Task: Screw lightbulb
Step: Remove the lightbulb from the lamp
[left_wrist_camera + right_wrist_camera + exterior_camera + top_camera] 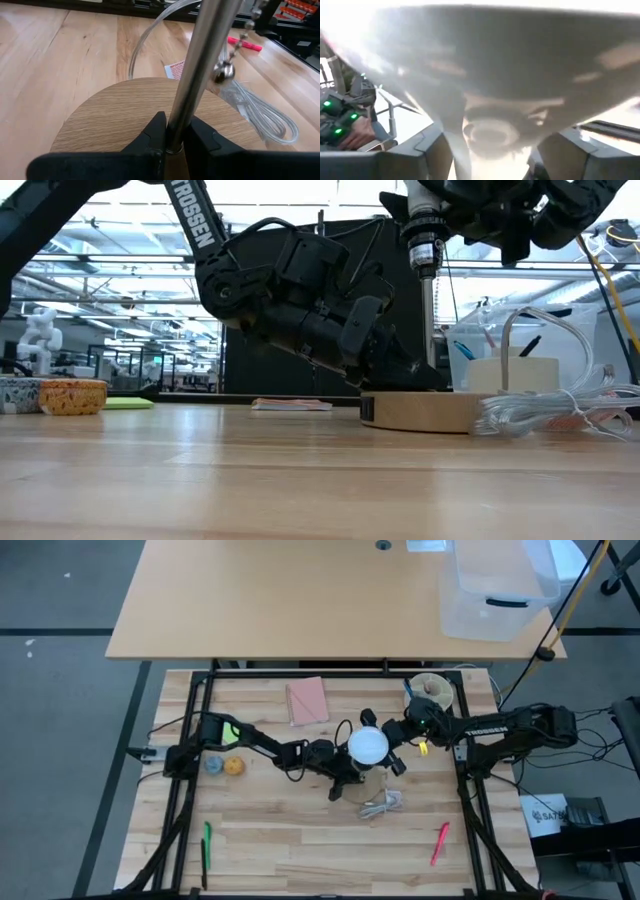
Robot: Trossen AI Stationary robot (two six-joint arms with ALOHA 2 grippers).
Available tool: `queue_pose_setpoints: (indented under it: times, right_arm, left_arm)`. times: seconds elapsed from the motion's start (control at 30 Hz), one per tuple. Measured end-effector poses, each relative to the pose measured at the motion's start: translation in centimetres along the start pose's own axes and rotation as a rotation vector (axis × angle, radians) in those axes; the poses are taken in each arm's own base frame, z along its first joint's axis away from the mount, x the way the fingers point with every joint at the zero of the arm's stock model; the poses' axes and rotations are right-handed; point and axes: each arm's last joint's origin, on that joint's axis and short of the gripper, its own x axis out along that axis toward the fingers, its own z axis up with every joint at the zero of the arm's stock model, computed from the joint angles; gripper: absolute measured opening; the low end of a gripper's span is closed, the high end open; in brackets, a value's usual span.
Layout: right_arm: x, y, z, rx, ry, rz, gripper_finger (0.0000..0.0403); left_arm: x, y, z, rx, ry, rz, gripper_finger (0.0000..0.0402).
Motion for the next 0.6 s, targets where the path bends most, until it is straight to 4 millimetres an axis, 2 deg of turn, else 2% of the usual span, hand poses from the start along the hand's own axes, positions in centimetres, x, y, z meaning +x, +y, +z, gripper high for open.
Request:
queue_pose_setpoints:
  times: [0.17, 0.3, 0.6]
  right_arm:
    - [-0.3, 0.2, 0.4, -0.002, -0.001, 0.001, 0.0272]
    - [-0.8, 0.5, 1.1, -0.007, -0.002, -0.004, 0.0276]
    - [-1.8, 0.9, 2.3, -0.028, -0.024, -0.053, 0.0238]
  left_arm:
    - [0.0, 0.0, 0.0, -0.007, 0.0, 0.0, 0.0041]
    - [0.0, 0.0, 0.0, -0.008, -0.002, 0.001, 0.0041]
    - [0.0, 0.1, 0.1, -0.021, -0.008, 0.0, 0.0041]
